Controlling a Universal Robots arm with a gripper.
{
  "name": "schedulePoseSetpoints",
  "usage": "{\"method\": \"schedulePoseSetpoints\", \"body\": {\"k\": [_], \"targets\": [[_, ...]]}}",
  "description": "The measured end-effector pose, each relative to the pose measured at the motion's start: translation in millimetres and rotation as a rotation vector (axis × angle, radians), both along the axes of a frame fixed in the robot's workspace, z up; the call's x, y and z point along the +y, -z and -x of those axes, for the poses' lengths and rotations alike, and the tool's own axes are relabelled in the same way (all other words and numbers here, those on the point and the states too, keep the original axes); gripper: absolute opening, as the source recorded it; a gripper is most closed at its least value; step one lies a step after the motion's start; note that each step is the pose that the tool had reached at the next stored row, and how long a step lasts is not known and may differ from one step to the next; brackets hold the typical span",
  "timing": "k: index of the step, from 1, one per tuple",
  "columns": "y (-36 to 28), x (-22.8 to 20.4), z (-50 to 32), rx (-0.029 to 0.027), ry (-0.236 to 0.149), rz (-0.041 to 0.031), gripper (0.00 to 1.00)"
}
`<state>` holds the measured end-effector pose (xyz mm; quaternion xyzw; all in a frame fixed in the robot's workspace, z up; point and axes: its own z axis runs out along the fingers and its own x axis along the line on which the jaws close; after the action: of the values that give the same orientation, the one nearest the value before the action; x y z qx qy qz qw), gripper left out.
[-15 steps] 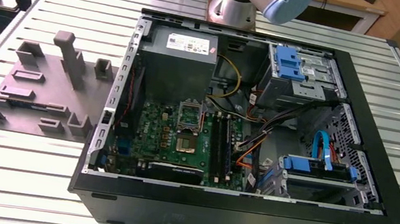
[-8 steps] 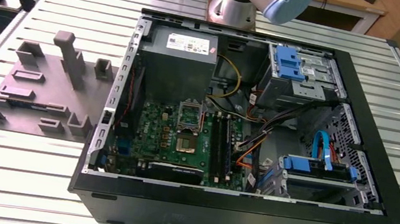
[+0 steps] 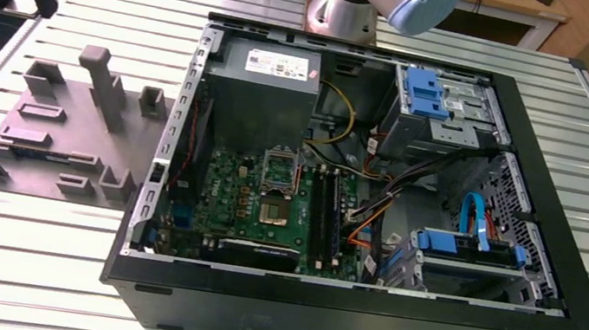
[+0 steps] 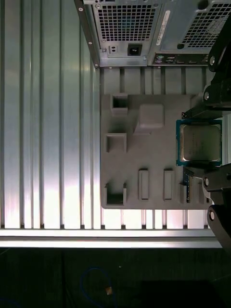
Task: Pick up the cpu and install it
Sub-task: 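Pick up the cpu and move it towards the insertion slot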
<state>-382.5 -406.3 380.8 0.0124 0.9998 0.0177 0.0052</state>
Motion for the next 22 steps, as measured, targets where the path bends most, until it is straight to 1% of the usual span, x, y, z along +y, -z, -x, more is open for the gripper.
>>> {"method": "schedulePoseSetpoints", "body": {"k": [13, 22], "targets": [[-0.1, 0.0, -5.5, 0.0001, 0.0, 0.0, 0.47], [0.1, 0.0, -11.3, 0.0, 0.0, 0.0, 0.47]]}}
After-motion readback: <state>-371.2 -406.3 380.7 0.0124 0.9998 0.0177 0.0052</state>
